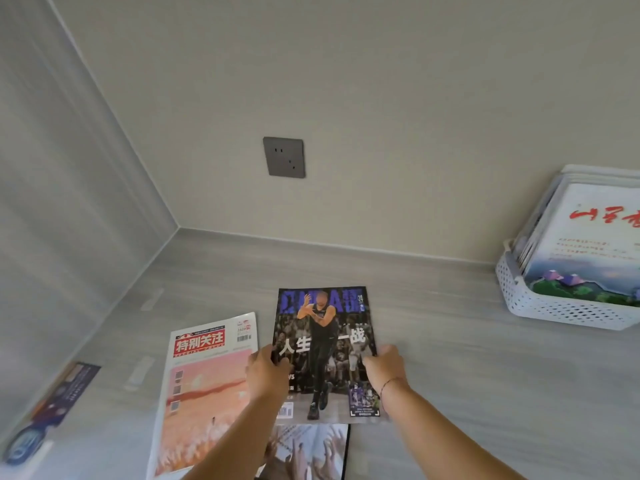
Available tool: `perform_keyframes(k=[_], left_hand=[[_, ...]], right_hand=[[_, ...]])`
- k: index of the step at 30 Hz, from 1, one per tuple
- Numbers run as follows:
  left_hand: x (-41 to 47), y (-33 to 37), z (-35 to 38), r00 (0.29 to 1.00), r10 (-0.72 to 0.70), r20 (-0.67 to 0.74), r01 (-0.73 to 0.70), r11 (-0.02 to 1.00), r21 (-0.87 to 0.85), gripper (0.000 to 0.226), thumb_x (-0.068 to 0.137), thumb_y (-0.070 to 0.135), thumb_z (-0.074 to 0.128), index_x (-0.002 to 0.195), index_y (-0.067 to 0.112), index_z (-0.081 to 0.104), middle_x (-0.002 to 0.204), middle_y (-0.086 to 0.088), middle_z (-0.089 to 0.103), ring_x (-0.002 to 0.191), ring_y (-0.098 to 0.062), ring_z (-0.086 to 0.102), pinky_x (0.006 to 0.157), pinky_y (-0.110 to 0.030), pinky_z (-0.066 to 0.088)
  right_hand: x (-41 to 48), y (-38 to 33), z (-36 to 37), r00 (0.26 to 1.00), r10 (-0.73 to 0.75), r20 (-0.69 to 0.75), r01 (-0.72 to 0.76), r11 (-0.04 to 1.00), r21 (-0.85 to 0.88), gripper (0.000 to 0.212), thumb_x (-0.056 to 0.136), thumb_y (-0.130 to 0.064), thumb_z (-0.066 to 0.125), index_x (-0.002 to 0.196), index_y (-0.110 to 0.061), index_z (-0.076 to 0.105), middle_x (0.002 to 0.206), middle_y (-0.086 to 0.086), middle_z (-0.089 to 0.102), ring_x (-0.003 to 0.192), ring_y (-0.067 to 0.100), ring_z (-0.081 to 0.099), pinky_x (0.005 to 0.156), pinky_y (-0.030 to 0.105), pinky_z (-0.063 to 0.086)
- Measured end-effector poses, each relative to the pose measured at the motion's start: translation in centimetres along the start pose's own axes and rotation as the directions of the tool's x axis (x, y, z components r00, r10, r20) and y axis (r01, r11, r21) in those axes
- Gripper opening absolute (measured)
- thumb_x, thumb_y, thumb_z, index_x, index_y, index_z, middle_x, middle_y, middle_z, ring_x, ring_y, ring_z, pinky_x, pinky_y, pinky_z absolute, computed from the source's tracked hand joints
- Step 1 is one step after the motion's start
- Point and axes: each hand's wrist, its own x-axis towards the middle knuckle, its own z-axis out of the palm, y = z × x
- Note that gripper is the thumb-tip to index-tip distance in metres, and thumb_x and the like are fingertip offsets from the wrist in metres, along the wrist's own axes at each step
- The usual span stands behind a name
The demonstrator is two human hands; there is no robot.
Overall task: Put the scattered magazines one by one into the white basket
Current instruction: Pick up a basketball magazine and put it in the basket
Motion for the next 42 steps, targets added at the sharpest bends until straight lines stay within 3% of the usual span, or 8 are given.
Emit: perform_keyframes(k=[9, 12, 16, 23, 29, 33, 39, 42], left_hand=[[2.8, -0.7, -0.9, 0.974, -0.161, 0.157, 0.143, 0.983, 0.117, 0.033, 0.091, 0.019, 0.047, 0.122, 0.007, 0.052, 0.116, -0.018, 0.058, 0.11, -0.035, 0.056, 0.096, -0.044, 0.048], [4.0, -0.4, -1.2, 0.959, -0.195, 0.204, 0.161, 0.971, 0.175, 0.031, 0.094, 0.021, 0.042, 0.118, 0.008, 0.056, 0.114, -0.018, 0.06, 0.11, -0.033, 0.056, 0.097, -0.041, 0.046], [4.5, 0.0, -0.9, 0.952, -0.226, 0.206, 0.187, 0.963, 0.192, 0.028, 0.093, 0.014, 0.041, 0.117, 0.006, 0.054, 0.116, -0.019, 0.058, 0.11, -0.033, 0.056, 0.099, -0.041, 0.046], [4.7, 0.6, -0.7, 0.966, -0.222, 0.133, 0.211, 0.974, 0.086, 0.026, 0.092, 0.009, 0.042, 0.111, 0.001, 0.058, 0.108, -0.022, 0.062, 0.095, -0.031, 0.058, 0.088, -0.04, 0.049], [3.6, 1.2, -0.5, 0.992, -0.115, 0.048, 0.121, 0.98, -0.16, 0.017, 0.094, 0.011, 0.049, 0.081, 0.015, 0.06, 0.069, -0.007, 0.061, 0.053, -0.015, 0.045, 0.046, -0.02, 0.033], [3.2, 3.4, -0.4, 0.983, -0.086, 0.163, 0.117, 0.974, -0.193, 0.018, 0.091, 0.013, 0.054, 0.107, 0.011, 0.064, 0.087, -0.009, 0.069, 0.068, -0.021, 0.063, 0.057, -0.03, 0.054], [1.5, 9.4, 3.5, 0.973, 0.059, 0.224, 0.033, 0.922, -0.385, 0.021, 0.082, 0.004, 0.067, 0.099, 0.016, 0.07, 0.063, 0.007, 0.07, 0.055, -0.01, 0.063, 0.053, -0.024, 0.052], [0.0, 15.2, 6.9, 0.957, 0.159, 0.241, -0.031, 0.887, -0.461, 0.019, 0.079, 0.0, 0.069, 0.097, 0.005, 0.072, 0.068, 0.002, 0.07, 0.064, -0.013, 0.063, 0.07, -0.028, 0.054]], right_hand=[[0.4, -0.4, -0.6, 0.993, 0.076, 0.085, -0.076, 0.997, -0.007, 0.028, 0.088, -0.003, 0.051, 0.061, -0.009, 0.046, 0.057, 0.004, 0.045, 0.05, 0.014, 0.041, 0.045, 0.023, 0.03], [0.5, -0.6, -1.8, 0.97, 0.116, 0.212, -0.12, 0.993, 0.003, 0.015, 0.094, -0.009, 0.049, 0.085, -0.005, 0.061, 0.06, 0.001, 0.048, 0.049, 0.01, 0.037, 0.041, 0.016, 0.033], [0.5, -1.0, -1.5, 0.943, 0.064, 0.327, -0.065, 0.998, -0.006, 0.034, 0.092, -0.027, 0.054, 0.12, -0.008, 0.059, 0.117, 0.007, 0.061, 0.105, 0.022, 0.057, 0.094, 0.034, 0.044], [1.2, -0.8, -0.5, 0.976, 0.137, 0.169, -0.158, 0.981, 0.115, 0.029, 0.087, -0.014, 0.061, 0.109, 0.004, 0.064, 0.095, 0.016, 0.066, 0.085, 0.026, 0.061, 0.069, 0.03, 0.05], [1.4, 0.2, -0.8, 0.972, 0.037, 0.23, -0.067, 0.99, 0.124, 0.022, 0.086, -0.002, 0.061, 0.108, -0.002, 0.066, 0.108, 0.017, 0.07, 0.098, 0.028, 0.066, 0.087, 0.035, 0.053], [1.9, 0.9, -3.6, 0.978, 0.015, 0.208, -0.03, 0.997, 0.072, 0.021, 0.085, -0.001, 0.061, 0.103, -0.009, 0.069, 0.082, 0.003, 0.069, 0.069, 0.015, 0.058, 0.059, 0.021, 0.048], [3.9, 1.2, -13.6, 0.987, -0.151, 0.047, 0.141, 0.975, 0.172, 0.013, 0.076, 0.0, 0.071, 0.088, -0.006, 0.073, 0.082, 0.008, 0.071, 0.079, 0.019, 0.06, 0.076, 0.024, 0.048], [5.1, 1.0, -20.0, 0.973, -0.204, -0.104, 0.218, 0.965, 0.145, 0.007, 0.081, -0.005, 0.067, 0.082, -0.007, 0.073, 0.061, 0.004, 0.062, 0.057, 0.014, 0.051, 0.053, 0.014, 0.043]])
